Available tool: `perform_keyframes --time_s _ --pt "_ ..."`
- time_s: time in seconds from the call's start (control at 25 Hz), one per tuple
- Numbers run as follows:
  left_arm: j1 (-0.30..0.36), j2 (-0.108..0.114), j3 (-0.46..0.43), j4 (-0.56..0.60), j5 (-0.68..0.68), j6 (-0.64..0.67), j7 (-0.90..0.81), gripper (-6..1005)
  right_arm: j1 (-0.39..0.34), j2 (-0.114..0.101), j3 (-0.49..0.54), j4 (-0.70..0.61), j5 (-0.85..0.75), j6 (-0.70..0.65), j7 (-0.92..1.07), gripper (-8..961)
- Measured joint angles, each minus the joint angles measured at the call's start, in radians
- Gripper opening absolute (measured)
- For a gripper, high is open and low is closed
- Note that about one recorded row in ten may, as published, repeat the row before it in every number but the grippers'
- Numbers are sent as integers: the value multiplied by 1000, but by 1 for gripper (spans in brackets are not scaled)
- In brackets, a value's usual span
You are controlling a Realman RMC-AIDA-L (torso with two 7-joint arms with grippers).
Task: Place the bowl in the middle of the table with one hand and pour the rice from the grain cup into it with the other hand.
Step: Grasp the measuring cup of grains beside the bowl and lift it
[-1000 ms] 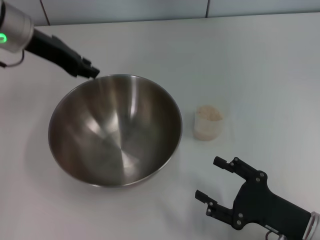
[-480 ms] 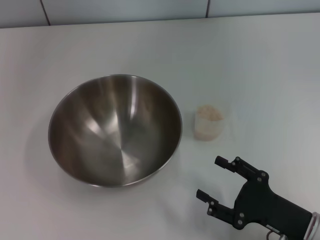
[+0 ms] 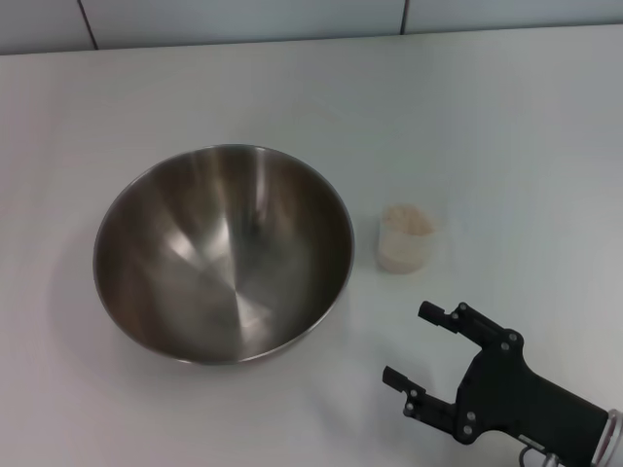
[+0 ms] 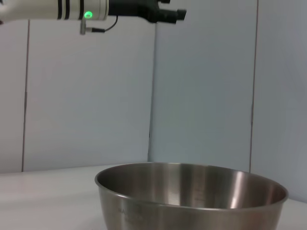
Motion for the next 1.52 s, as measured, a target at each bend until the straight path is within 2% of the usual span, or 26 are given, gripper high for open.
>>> perform_keyframes --time_s 0.08,0.12,0.16,0.24,0.28,0.32,0.36,0.4,0.52,0.56,0.6,0.68,0.72,0.76,0.88,0.92,0.96,1.12,1.16,1.24,1.28,1.48,1.52 --pt "7 0 15 -41 -198 2 217 848 1 0 0 0 -1 0 0 766" --pt "10 -1 21 -80 -396 7 436 848 2 1 0 0 -2 -1 0 766" --pt "11 -1 26 -99 -489 13 553 848 3 1 0 0 -2 -1 0 766" --pt "13 -1 34 -126 -593 35 695 848 3 1 0 1 -2 -2 0 766" --pt "13 -1 34 -126 -593 35 695 847 3 1 0 1 -2 -2 0 766" --pt "23 -1 55 -193 -732 132 879 847 2 2 0 1 -1 -2 0 766" --pt "23 -1 55 -193 -732 132 879 847 2 2 0 1 -1 -2 0 766" --pt "26 -1 62 -231 -783 189 939 847 2 2 0 2 0 -2 0 766" --pt "24 7 132 -479 -998 499 1143 846 3 3 0 2 0 -2 0 766" --pt "24 7 132 -479 -998 499 1143 846 3 3 0 2 0 -2 0 766" --pt "23 11 149 -538 -1028 564 1151 846 3 3 0 2 0 -2 0 766" --pt "24 16 156 -607 -1024 627 1091 846 3 3 0 2 0 -2 0 767" --pt "23 27 144 -691 -985 725 954 846 3 3 1 2 0 -2 0 767" --pt "23 27 144 -691 -985 725 954 846 3 3 1 2 0 -2 0 767" --pt "-13 52 79 -887 -900 972 682 845 3 3 1 2 1 -2 0 767" --pt "-58 79 27 -1045 -819 1156 558 845 4 3 2 2 1 -2 0 767" --pt "-58 79 27 -1045 -819 1156 558 845 4 3 2 2 1 -2 0 767" --pt "-152 127 -21 -1366 -680 1426 493 844 2 2 2 2 1 6 0 766" --pt "-152 127 -21 -1366 -680 1426 493 844 2 2 2 2 1 6 0 766" --pt "-173 139 -18 -1481 -600 1480 531 844 -1 3 2 0 2 7 0 766" --pt "-170 138 -15 -1526 -530 1494 574 843 -2 3 5 0 3 8 0 766" --pt "-136 126 -13 -1554 -449 1502 615 843 -4 3 18 -1 4 14 0 766" --pt "-111 125 -13 -1569 -396 1505 618 842 -5 3 22 0 4 15 0 766"
